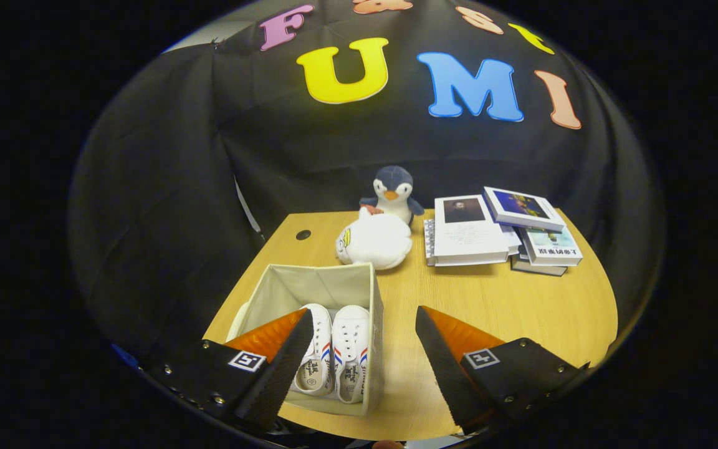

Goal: Open the storage box then place both shoes into the box .Put the left shoe in first, then the right shoe, with the right side of both shoes facing outward in a uniform manner.

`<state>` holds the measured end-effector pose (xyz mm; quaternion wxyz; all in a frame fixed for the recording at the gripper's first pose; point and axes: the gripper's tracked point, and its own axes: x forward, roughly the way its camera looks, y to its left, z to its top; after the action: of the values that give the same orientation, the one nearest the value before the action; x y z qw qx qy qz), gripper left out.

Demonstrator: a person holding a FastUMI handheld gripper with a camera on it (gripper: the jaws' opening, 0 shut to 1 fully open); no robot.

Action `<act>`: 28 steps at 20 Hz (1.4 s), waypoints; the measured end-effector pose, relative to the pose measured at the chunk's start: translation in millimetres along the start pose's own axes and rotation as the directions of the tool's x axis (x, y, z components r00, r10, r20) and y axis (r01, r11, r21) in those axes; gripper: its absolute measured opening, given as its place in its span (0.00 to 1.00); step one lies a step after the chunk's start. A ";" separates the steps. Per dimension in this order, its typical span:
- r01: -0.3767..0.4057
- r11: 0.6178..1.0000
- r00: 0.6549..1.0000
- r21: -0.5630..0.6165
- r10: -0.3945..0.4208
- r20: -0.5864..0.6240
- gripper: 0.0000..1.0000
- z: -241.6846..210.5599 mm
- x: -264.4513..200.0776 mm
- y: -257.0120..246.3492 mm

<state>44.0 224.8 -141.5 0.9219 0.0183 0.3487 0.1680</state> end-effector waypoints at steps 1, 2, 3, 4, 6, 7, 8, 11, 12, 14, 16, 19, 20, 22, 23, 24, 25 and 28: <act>0.019 1.000 0.999 -0.018 -0.019 0.027 1.00 7.5 -10.6 -7.6; 0.042 0.999 0.998 -0.032 -0.040 0.054 1.00 14.3 -19.5 -15.3; 0.059 0.998 0.995 -0.038 -0.056 0.081 1.00 21.4 -29.3 -22.4; 0.070 0.997 0.992 -0.037 -0.065 0.110 1.00 28.1 -37.9 -27.4; 0.093 0.995 0.984 -0.036 -0.086 0.157 1.00 38.5 -55.4 -40.2; 0.111 0.993 0.977 -0.038 -0.102 0.186 1.00 45.2 -64.9 -47.7; 0.127 0.991 0.970 -0.043 -0.115 0.214 1.00 51.4 -74.7 -54.8; 0.158 0.986 0.942 -0.049 -0.135 0.307 1.00 68.7 -100.9 -71.8; 0.167 0.985 0.930 -0.051 -0.140 0.340 0.99 73.4 -109.7 -78.1; 0.188 0.981 0.905 -0.054 -0.152 0.397 0.99 81.8 -126.5 -89.8; 0.203 0.978 0.880 -0.048 -0.161 0.447 0.99 89.0 -140.5 -100.9; 0.219 0.976 0.848 -0.016 -0.182 0.497 0.99 94.7 -156.2 -117.2; 0.223 0.975 0.839 -0.007 -0.188 0.511 0.99 97.0 -159.7 -121.9; 0.240 0.971 0.817 0.008 -0.206 0.539 0.99 100.3 -165.6 -134.2; 0.249 0.968 0.804 0.015 -0.215 0.555 0.99 103.9 -172.4 -140.0; 0.259 0.966 0.790 0.027 -0.227 0.570 0.99 106.8 -177.2 -145.0; 0.264 0.964 0.776 0.038 -0.235 0.586 0.99 110.9 -180.8 -149.2; 0.274 0.960 0.748 0.053 -0.247 0.616 0.99 120.4 -180.6 -159.7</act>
<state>43.1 26.0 40.4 0.9993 0.0043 0.0242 0.0296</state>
